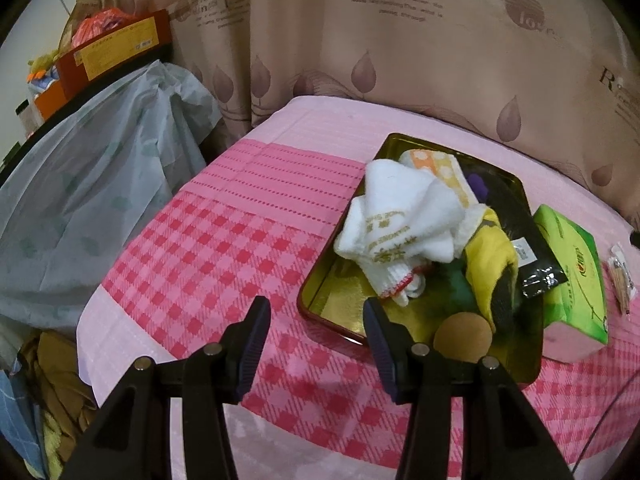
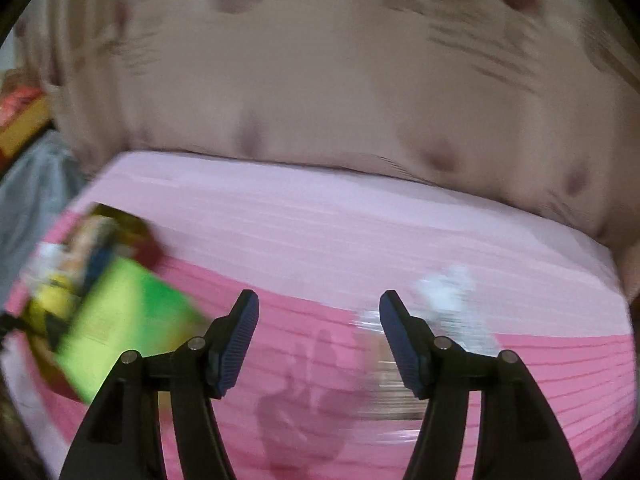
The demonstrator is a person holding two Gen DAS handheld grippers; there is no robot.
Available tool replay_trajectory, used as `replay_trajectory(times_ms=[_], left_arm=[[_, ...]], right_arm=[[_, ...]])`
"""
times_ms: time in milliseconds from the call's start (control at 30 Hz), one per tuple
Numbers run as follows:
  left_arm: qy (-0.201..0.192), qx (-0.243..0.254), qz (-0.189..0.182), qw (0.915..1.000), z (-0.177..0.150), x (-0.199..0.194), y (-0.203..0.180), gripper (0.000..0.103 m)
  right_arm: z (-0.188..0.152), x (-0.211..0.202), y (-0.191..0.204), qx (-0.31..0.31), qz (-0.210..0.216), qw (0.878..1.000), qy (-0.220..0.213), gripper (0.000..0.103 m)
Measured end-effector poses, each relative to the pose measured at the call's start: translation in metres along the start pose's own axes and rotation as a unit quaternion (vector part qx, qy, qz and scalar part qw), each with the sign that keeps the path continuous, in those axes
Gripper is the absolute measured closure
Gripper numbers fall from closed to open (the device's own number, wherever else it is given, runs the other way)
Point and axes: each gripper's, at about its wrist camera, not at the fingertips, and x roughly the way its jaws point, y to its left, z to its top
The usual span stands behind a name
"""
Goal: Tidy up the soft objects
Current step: 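Open the right gripper to release the black pouch in the tin, then grasp the white sealant packet with the right gripper while the left gripper grasps the cotton swab bag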
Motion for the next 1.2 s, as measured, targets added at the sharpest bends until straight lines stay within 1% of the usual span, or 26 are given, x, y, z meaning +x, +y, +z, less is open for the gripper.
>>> replay_trajectory(times_ms=[33,67,133,167,200,267,333,433,467,533,567,633,667,733,767,867,900,933,1033,1067,1133,1200], left_arm=[[-0.004,0.004,0.0,1.0,0.0,-0.002,-0.003,0.054],[-0.014,0.012,-0.002,0.9998,-0.001,-0.005,-0.006,0.054],[-0.021,0.027,-0.003,0.9994,-0.001,-0.007,-0.012,0.054],[-0.02,0.034,-0.01,0.9992,-0.001,-0.008,-0.016,0.054],[-0.019,0.039,-0.02,0.9988,-0.002,-0.008,-0.019,0.054],[-0.019,0.052,-0.024,0.9982,-0.003,-0.011,-0.026,0.054],[-0.028,0.067,-0.029,0.997,-0.002,-0.018,-0.035,0.054],[-0.024,0.077,-0.066,0.9945,0.001,-0.029,-0.052,0.053],[-0.023,0.085,-0.077,0.9932,0.002,-0.033,-0.061,0.051],[-0.024,0.104,-0.087,0.9905,0.004,-0.04,-0.081,0.048],[-0.023,0.116,-0.096,0.9883,0.005,-0.043,-0.095,0.048],[-0.018,0.14,-0.118,0.9829,0.006,-0.048,-0.123,0.047],[-0.018,0.146,-0.125,0.9811,0.005,-0.049,-0.132,0.047],[-0.01,0.169,-0.155,0.9733,0.004,-0.051,-0.166,0.047],[-0.006,0.176,-0.164,0.9707,0.003,-0.051,-0.177,0.047],[0.021,0.193,-0.197,0.961,0.0,-0.045,-0.215,0.047],[0.035,0.191,-0.207,0.9589,-0.001,-0.041,-0.228,0.047],[0.049,0.189,-0.225,0.9545,-0.001,-0.037,-0.241,0.047],[0.074,0.185,-0.239,0.9502,-0.001,-0.031,-0.271,0.047],[0.078,0.187,-0.25,0.9469,0.0,-0.029,-0.282,0.047],[0.093,0.187,-0.253,0.9446,-0.001,-0.026,-0.303,0.047],[0.114,0.182,-0.271,0.9384,0.001,-0.021,-0.327,0.045]], right_arm=[[-0.006,0.008,-0.02,-0.004,-0.015,1.0,0.008,0.043],[-0.009,0.014,-0.032,-0.01,-0.021,1.0,0.012,0.043],[-0.018,0.03,-0.055,-0.028,-0.048,0.998,0.029,0.043],[-0.024,0.038,-0.067,-0.029,-0.047,0.998,0.04,0.043],[-0.027,0.043,-0.075,-0.025,-0.044,0.998,0.045,0.043],[-0.033,0.054,-0.089,-0.018,-0.041,0.998,0.053,0.043],[-0.034,0.06,-0.096,-0.014,-0.032,0.998,0.052,0.043],[-0.036,0.072,-0.102,-0.017,-0.016,0.998,0.052,0.043],[-0.035,0.075,-0.103,-0.017,-0.009,0.999,0.046,0.043],[-0.031,0.08,-0.108,-0.009,0.004,0.999,0.037,0.044],[-0.03,0.082,-0.109,-0.002,0.009,0.999,0.034,0.049],[-0.031,0.082,-0.11,0.004,0.013,0.999,0.029,0.051],[-0.032,0.08,-0.109,0.002,0.012,1.0,0.029,0.052],[-0.038,0.074,-0.109,-0.001,0.006,1.0,0.027,0.052],[-0.043,0.07,-0.111,0.004,0.004,1.0,0.028,0.053],[-0.059,0.056,-0.124,0.027,-0.004,0.999,0.028,0.053],[-0.065,0.051,-0.13,0.032,-0.01,0.999,0.028,0.053],[-0.072,0.045,-0.134,0.037,-0.018,0.999,0.029,0.053],[-0.094,0.026,-0.15,0.06,-0.028,0.997,0.031,0.053],[-0.104,0.019,-0.156,0.068,-0.034,0.997,0.032,0.053],[-0.117,0.007,-0.161,0.074,-0.037,0.996,0.033,0.053],[-0.129,-0.003,-0.164,0.076,-0.044,0.996,0.033,0.053]])
